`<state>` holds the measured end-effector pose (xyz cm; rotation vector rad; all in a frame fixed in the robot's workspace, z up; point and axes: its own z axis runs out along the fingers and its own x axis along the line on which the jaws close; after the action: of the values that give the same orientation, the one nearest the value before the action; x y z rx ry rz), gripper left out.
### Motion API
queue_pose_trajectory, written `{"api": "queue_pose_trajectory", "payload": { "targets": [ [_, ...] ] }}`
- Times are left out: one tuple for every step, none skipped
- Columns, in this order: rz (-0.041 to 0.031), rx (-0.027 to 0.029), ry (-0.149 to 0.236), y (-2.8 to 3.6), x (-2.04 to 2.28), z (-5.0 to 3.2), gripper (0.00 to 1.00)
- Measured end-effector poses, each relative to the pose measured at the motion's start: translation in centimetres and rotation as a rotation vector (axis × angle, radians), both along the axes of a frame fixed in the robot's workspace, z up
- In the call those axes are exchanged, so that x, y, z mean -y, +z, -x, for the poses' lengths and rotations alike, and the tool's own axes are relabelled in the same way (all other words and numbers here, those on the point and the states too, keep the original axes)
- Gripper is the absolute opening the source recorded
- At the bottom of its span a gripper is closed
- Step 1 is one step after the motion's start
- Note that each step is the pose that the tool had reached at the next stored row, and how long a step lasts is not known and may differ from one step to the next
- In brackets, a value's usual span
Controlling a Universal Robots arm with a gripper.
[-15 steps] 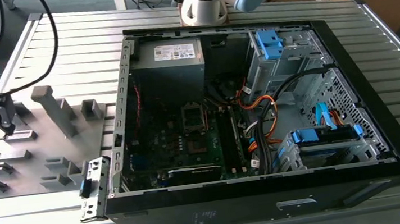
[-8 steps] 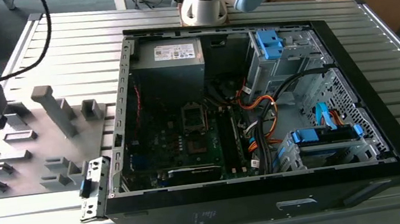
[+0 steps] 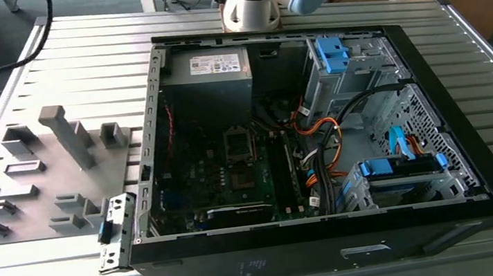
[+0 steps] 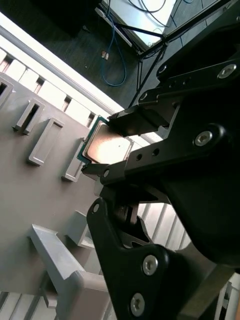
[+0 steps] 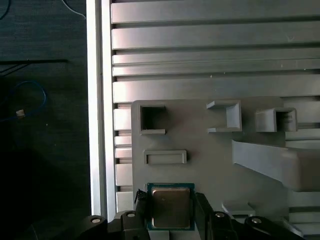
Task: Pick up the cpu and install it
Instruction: 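Pick up the cpu and move it towards the insertion slot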
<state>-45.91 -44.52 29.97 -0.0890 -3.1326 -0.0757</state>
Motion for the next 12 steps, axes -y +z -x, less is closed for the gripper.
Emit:
{"api": "queue_pose_trajectory", "payload": {
  "targets": [
    [-0.0001, 0.0001, 0.000, 0.34, 0.00, 0.00, 0.47],
    [-0.0001, 0.0001, 0.000, 0.67, 0.00, 0.00, 0.47],
    [-0.0001, 0.0000, 0.000, 0.97, 0.00, 0.00, 0.47],
    [-0.0001, 0.0001, 0.000, 1.19, 0.00, 0.00, 0.47],
    [-0.0001, 0.0001, 0.000, 1.31, 0.00, 0.00, 0.47],
    [-0.0002, 0.0003, 0.000, 1.32, 0.00, 0.00, 0.47],
    [-0.0002, 0.0003, 0.000, 1.32, 0.00, 0.00, 0.47],
    [-0.0003, 0.0004, 0.000, 1.31, 0.00, 0.00, 0.47],
    [-0.0002, 0.0003, 0.000, 1.32, 0.00, 0.00, 0.47],
    [-0.0001, 0.0001, 0.000, 1.33, 0.00, 0.00, 0.47],
    [-0.0001, 0.0001, 0.000, 1.34, 0.00, 0.00, 0.47],
    [0.0002, -0.0003, 0.000, 1.43, 0.00, 0.00, 0.47]
  ]
}}
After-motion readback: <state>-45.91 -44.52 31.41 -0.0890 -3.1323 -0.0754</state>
